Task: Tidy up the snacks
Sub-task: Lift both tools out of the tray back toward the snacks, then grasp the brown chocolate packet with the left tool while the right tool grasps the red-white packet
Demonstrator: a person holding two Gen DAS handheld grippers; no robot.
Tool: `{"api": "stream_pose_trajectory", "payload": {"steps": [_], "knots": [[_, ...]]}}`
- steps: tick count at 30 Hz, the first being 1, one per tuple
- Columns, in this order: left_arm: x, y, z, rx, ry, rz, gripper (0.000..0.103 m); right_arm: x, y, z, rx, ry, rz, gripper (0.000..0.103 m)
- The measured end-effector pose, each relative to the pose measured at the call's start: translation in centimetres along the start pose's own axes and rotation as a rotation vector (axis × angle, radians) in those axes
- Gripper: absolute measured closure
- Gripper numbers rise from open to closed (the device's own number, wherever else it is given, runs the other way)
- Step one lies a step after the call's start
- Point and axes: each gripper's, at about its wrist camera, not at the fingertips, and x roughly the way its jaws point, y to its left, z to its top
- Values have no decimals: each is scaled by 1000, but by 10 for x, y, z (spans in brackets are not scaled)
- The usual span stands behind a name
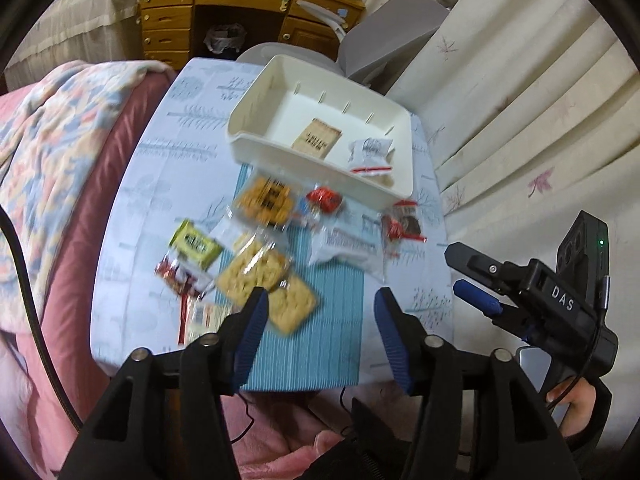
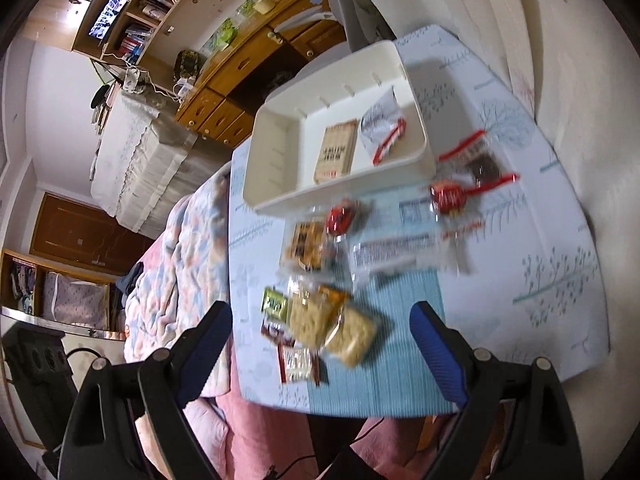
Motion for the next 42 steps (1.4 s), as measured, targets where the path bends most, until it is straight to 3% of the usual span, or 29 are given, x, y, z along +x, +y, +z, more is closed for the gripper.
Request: {"api": "stream_pose_trajectory", "payload": {"steps": [11,22,31,42], "knots": [[0,24,-40,27,34,101,38,27,-19,-46,77,102,24,12],[22,75,-27,85,100,128,27,69,-19,-76,157,163,-41,12],[54,130,14,241,248,93,27,98,14,-103,239,69,-132,12],[112,164,52,447,443,6,27,133,74,-158,162,-156,-307,12]]}}
